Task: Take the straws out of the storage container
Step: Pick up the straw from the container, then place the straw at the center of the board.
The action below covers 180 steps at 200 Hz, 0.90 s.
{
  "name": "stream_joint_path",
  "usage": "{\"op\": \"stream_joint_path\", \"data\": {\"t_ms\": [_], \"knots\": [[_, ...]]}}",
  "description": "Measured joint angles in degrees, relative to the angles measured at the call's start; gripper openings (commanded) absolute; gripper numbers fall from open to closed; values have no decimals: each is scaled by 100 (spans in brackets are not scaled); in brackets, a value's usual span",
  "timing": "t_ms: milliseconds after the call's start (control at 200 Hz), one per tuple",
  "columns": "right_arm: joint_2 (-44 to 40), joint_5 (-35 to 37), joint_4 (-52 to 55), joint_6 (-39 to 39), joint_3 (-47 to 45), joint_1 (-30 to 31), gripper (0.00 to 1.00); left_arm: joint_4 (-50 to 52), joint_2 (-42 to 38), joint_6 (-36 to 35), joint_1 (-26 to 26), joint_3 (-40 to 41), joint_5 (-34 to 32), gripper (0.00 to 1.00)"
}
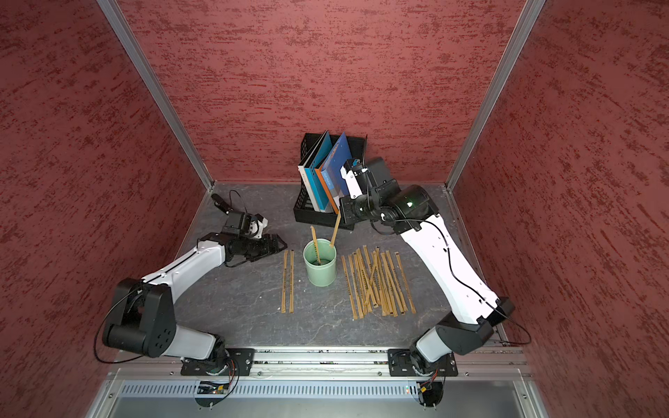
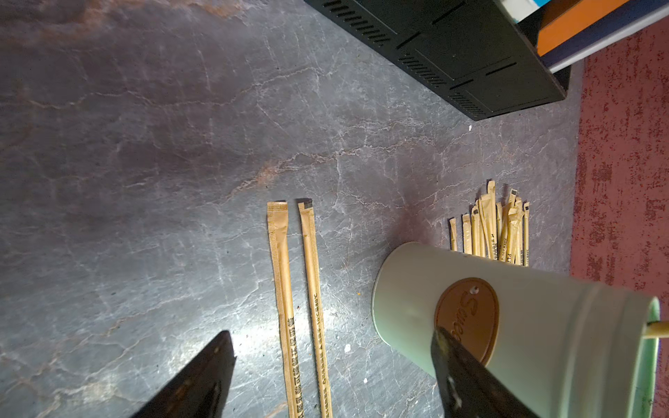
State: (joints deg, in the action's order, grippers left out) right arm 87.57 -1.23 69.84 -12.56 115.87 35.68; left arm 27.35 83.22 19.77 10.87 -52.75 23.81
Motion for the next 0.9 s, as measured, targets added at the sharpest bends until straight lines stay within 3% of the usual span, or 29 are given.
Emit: {"op": "stream_joint_path", "data": {"t_ms": [471,651,902], "knots": [[116,955,1458,321,1034,-254,0,-15,-94,57,7,0,24,85],[562,1049,2026,354,879,-737,0,-85,-109,61,7,4,39,86],[743,927,2277,393,-13,-1493,0,-214,-85,101,7,42,87,85]]}}
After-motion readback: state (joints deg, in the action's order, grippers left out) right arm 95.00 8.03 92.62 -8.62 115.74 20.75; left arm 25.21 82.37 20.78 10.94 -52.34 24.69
